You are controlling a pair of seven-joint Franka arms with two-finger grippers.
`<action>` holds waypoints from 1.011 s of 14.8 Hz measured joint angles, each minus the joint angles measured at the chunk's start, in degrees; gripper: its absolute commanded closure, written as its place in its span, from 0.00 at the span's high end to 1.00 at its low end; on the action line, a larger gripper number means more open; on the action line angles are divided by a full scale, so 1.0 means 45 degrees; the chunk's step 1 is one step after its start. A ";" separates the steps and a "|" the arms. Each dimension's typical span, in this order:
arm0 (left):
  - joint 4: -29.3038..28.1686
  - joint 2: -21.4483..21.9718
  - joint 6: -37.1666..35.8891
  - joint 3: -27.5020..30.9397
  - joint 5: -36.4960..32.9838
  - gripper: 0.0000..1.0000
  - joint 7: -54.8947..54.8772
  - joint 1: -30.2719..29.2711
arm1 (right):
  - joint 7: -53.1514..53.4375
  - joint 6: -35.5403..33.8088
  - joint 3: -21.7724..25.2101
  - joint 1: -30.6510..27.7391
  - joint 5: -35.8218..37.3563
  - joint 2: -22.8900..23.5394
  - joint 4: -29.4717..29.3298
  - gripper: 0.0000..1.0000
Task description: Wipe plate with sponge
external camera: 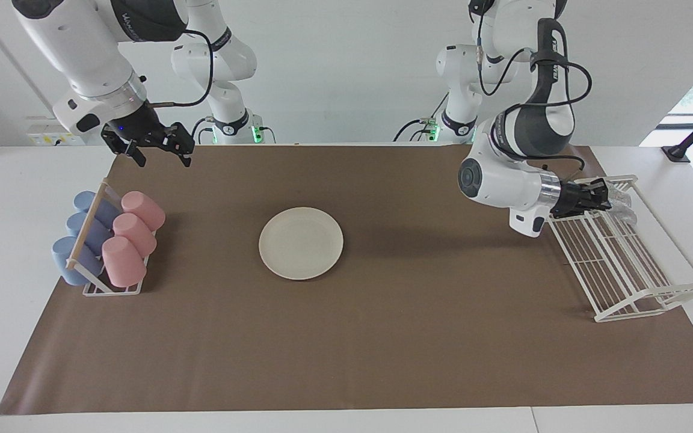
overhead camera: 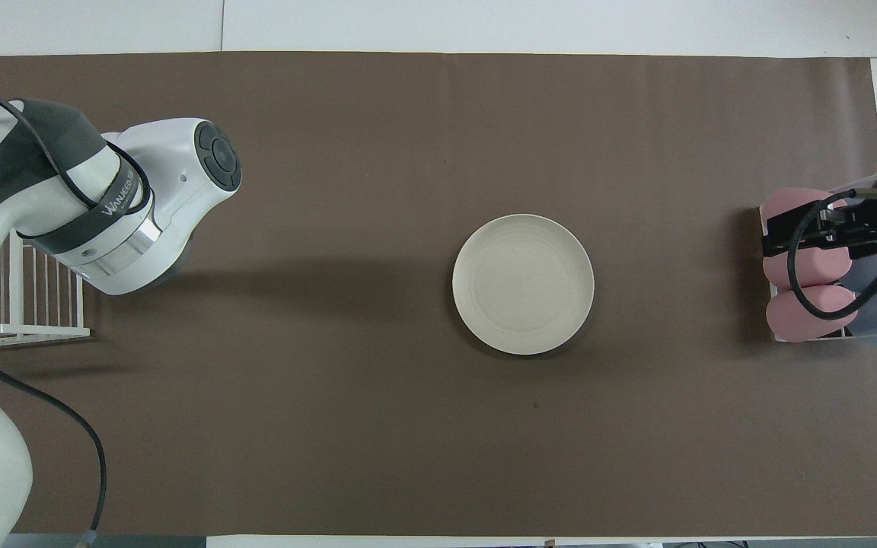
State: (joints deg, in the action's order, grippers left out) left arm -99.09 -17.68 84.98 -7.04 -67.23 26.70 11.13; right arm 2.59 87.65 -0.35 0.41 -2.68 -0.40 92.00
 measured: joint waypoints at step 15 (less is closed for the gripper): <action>0.0094 -0.0541 0.1839 -0.0094 0.0851 0.73 0.0982 -0.0873 | -0.0420 0.0550 0.0008 0.0636 0.0013 -0.0039 0.0245 1.00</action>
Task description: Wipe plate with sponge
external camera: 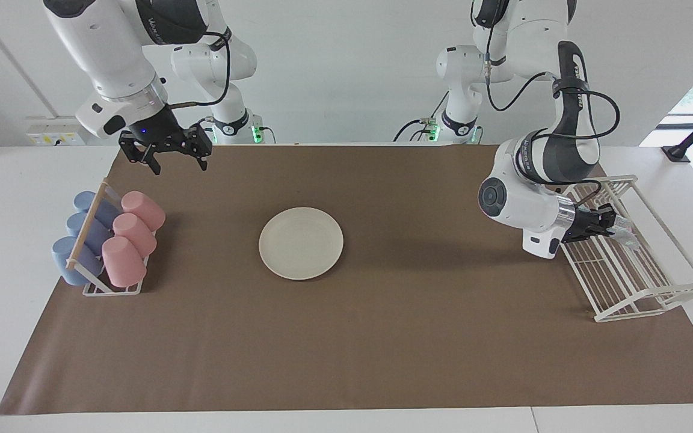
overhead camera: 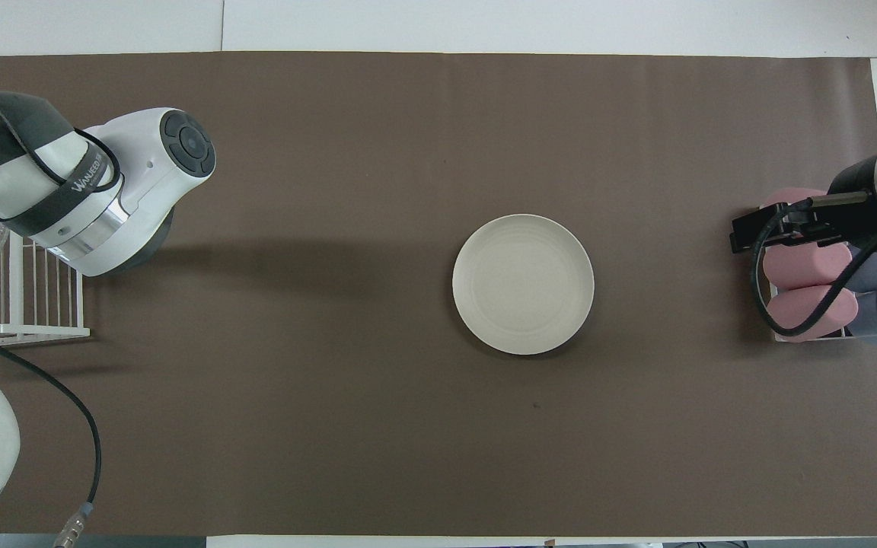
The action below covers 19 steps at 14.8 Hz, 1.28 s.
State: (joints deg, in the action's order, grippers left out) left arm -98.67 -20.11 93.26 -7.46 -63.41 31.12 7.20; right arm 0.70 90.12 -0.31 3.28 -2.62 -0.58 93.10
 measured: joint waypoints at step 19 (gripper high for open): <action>0.2547 0.1027 0.0576 0.0185 0.7049 1.00 -0.0770 -0.0617 | -0.0294 0.0198 0.0186 -0.1131 0.0005 -0.0005 -0.0005 1.00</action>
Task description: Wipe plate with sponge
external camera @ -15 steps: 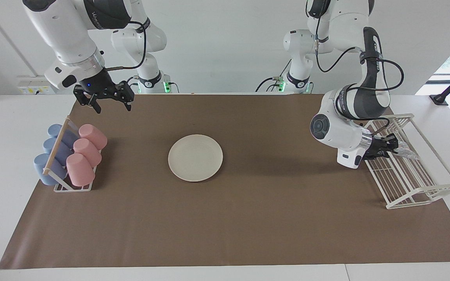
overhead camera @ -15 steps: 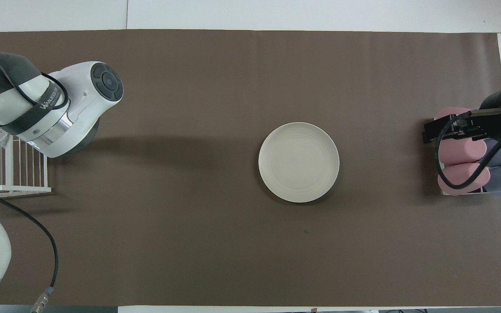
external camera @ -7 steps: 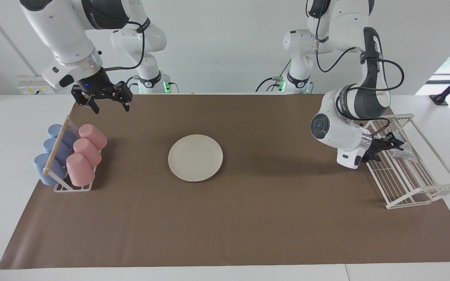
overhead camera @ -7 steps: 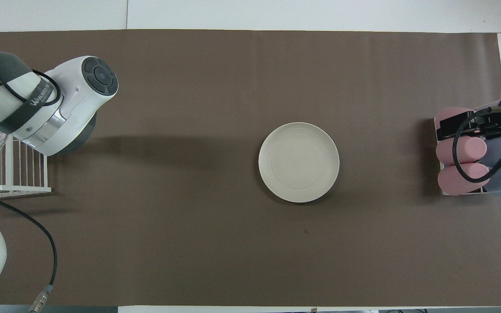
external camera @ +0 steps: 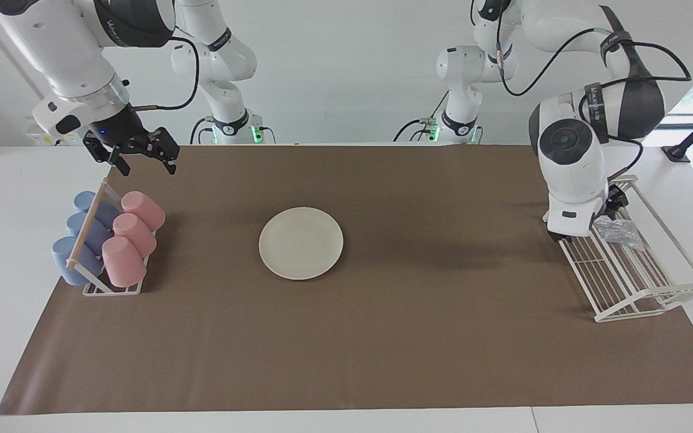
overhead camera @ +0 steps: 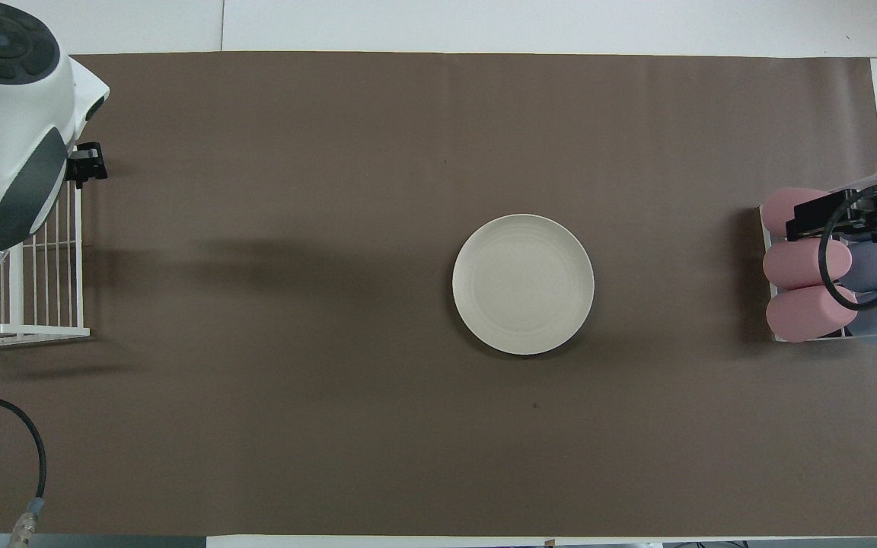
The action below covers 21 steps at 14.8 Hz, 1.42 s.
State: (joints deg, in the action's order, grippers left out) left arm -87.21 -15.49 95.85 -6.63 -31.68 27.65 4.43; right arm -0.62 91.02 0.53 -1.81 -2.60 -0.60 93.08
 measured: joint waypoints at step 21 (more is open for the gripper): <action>-0.1942 0.4244 -0.1625 0.0248 0.7623 1.00 -0.3581 -0.1361 | -0.0076 -0.0183 -0.0692 -0.0115 0.0908 0.0001 -0.0250 1.00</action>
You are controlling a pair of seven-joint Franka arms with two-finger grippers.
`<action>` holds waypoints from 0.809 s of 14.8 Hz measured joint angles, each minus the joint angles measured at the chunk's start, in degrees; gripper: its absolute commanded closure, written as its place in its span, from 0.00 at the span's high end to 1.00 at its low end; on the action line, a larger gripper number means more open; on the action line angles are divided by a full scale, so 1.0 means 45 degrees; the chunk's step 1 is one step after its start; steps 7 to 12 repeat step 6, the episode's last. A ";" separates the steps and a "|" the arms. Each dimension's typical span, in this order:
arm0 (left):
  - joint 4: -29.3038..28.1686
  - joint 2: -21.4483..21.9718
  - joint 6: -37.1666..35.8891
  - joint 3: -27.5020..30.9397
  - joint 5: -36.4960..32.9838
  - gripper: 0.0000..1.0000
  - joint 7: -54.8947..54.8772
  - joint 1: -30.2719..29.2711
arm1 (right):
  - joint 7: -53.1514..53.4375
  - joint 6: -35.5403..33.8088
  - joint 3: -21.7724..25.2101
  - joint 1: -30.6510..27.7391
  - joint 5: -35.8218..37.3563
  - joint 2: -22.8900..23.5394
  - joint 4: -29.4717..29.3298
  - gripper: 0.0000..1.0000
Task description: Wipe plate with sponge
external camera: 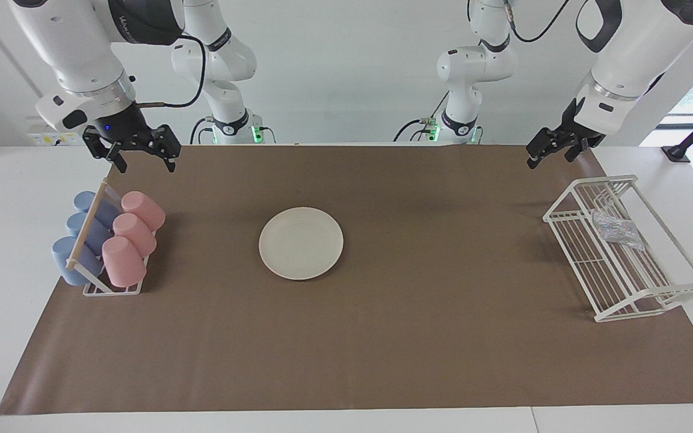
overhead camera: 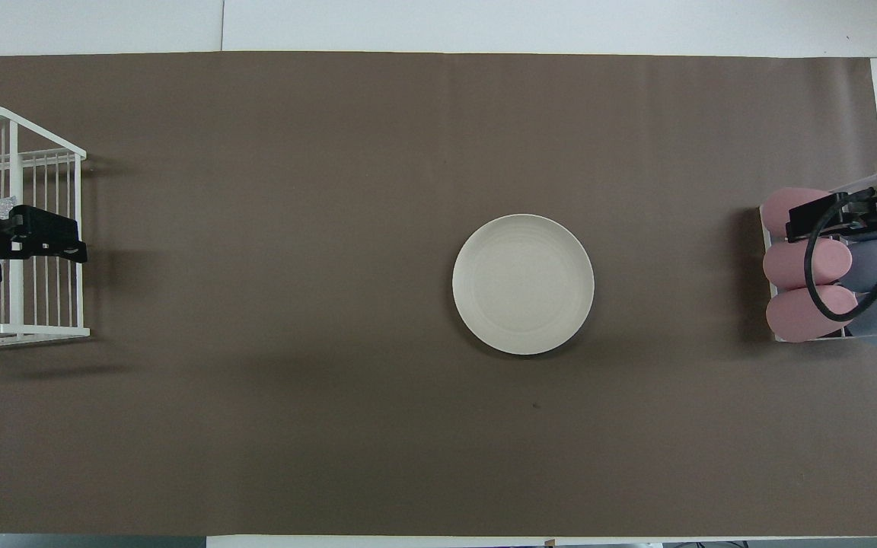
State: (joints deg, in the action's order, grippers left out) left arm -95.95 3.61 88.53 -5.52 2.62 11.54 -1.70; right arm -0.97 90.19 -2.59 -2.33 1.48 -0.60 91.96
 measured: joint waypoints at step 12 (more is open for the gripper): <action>0.0235 0.0000 -0.0208 0.0263 -0.0088 1.00 -0.0028 0.0331 | -0.0004 -0.0062 -0.0141 0.0004 -0.0025 0.0000 0.0000 1.00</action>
